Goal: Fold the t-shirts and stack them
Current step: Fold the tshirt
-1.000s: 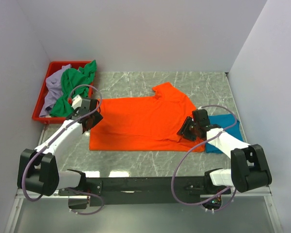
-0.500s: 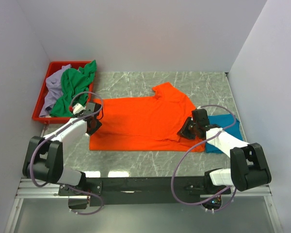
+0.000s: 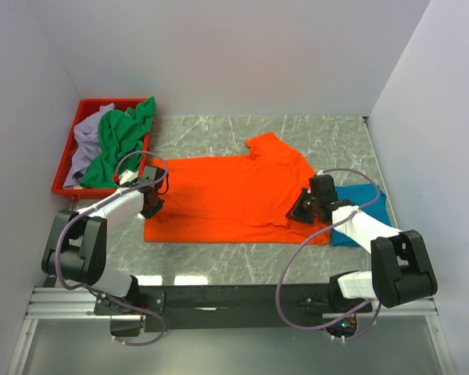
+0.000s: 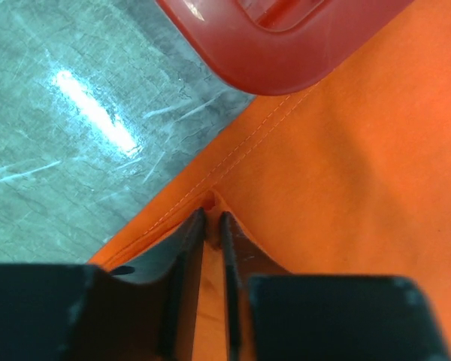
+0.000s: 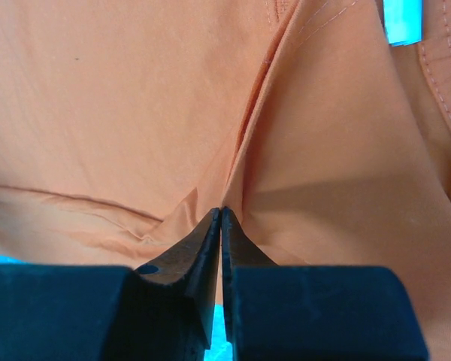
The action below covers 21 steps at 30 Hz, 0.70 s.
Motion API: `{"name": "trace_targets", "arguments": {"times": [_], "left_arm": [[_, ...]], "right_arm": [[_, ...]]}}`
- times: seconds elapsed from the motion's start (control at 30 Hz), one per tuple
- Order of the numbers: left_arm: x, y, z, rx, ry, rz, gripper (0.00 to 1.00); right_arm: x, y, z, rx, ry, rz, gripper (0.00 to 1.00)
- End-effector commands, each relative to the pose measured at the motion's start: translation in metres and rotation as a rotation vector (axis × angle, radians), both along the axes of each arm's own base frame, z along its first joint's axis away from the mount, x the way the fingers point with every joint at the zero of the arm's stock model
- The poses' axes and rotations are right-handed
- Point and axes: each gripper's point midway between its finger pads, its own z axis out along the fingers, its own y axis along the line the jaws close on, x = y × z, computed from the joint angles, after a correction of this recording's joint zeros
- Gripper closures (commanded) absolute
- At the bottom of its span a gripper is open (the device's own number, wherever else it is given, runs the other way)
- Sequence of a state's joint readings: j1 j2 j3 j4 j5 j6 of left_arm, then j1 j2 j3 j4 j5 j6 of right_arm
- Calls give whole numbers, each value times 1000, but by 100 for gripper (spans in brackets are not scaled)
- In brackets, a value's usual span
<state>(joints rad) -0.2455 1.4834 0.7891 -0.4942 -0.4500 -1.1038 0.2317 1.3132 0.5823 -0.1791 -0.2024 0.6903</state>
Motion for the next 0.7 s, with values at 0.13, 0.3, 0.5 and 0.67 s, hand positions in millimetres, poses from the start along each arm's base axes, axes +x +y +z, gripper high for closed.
{"name": "trace_targets", "arguments": {"times": [0.13,0.3,0.5,0.67], "left_arm": [[1,3,8,7,-34,6,94],[-2,4,13,7,-45,7,99],[-5,7,22,15,-66,13,99],[-7,9,25,22,-69,16,99]], "right_arm": [[11,7,15,24,-53,8,96],[19,7,31,30,-85,-4,100],[29,9,49,37,-113,-18,100],[35,10,54,41,-117,-26,100]]}}
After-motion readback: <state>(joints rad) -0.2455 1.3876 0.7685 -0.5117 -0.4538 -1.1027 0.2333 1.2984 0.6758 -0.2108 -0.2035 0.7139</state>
